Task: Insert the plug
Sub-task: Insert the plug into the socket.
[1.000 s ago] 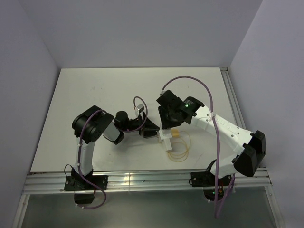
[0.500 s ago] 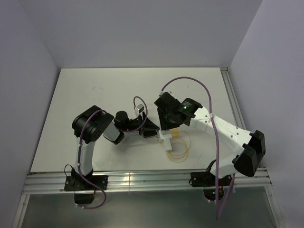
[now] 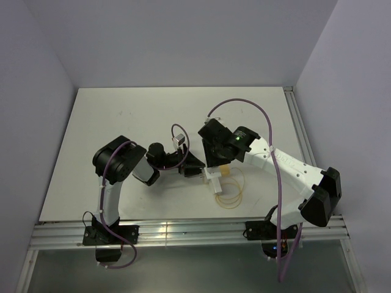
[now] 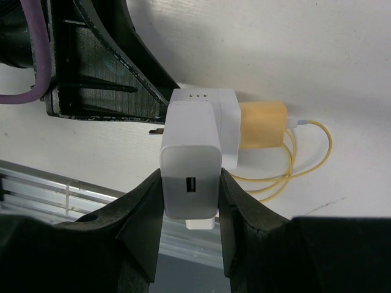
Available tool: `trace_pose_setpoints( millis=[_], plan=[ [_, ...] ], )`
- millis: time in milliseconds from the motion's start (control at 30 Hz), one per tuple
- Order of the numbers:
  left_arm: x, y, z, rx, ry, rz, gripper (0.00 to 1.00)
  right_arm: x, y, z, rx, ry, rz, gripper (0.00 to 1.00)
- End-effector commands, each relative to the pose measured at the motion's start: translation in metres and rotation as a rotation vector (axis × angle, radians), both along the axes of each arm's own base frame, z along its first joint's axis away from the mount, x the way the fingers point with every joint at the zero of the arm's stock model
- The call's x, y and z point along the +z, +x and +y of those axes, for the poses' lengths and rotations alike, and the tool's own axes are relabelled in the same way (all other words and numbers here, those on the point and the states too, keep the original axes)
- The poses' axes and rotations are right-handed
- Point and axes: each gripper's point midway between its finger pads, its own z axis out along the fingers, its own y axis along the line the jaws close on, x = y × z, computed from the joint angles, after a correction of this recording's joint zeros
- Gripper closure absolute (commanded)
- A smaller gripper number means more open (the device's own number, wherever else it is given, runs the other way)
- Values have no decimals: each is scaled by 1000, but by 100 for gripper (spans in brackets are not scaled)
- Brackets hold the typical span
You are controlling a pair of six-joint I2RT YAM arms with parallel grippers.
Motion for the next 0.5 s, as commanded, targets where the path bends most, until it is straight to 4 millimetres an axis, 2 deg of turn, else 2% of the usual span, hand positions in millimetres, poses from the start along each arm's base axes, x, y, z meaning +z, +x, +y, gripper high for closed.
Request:
trace_pose_setpoints(
  millis=[0,333,467],
  plan=[
    [10,0,5,13,-55,-147,99,9,9,-14,-25,-49,-68,100],
    [9,2,5,15,-50,-145,99,35,9,-9,-18,31,-126,100],
    [10,2,5,16,-51,-148,99,24,6,-7,-7,20,-93,100]
  ],
)
